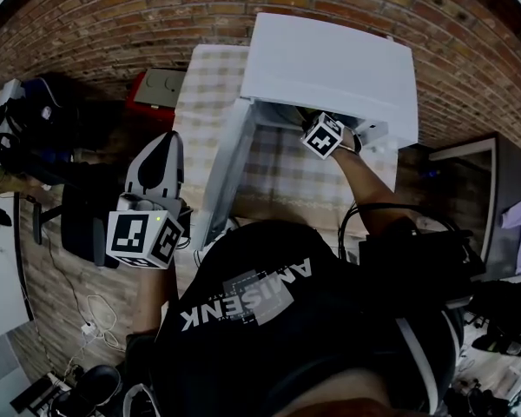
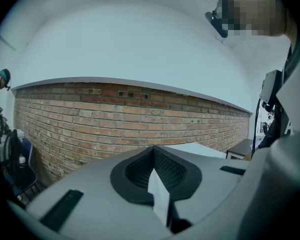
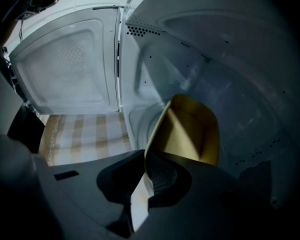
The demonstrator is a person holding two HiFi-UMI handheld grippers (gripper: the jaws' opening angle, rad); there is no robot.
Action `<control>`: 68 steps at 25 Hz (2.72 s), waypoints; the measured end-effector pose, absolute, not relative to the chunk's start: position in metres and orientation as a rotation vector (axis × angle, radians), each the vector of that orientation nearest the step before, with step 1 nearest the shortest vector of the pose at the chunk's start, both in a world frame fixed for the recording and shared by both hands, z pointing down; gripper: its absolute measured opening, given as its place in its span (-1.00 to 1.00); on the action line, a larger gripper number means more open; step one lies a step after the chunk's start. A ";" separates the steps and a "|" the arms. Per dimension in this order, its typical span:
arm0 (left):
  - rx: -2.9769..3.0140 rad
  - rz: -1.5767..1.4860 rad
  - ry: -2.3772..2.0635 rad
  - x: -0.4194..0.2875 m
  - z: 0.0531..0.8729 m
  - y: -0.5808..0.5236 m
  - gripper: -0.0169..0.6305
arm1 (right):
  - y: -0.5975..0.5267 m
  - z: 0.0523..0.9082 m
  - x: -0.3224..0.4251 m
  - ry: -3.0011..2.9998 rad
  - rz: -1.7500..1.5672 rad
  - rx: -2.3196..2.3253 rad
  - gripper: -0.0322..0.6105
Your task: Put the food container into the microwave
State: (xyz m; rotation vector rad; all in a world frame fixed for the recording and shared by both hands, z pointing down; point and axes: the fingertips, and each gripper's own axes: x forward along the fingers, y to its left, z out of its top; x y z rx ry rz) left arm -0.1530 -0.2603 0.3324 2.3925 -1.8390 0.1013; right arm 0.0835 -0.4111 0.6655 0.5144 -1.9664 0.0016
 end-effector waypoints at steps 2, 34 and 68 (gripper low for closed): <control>2.388 0.102 -1.847 -0.153 0.332 -0.259 -0.91 | -0.411 0.670 0.084 -1.958 -0.020 0.517 -0.74; 2.388 0.113 -1.836 -0.156 0.331 -0.252 -0.91 | -0.428 0.659 0.091 -1.879 -0.320 0.822 -0.44; 2.542 0.025 -1.568 -0.109 0.338 -0.271 -0.91 | -0.329 0.442 0.119 -2.318 -0.252 1.079 -0.68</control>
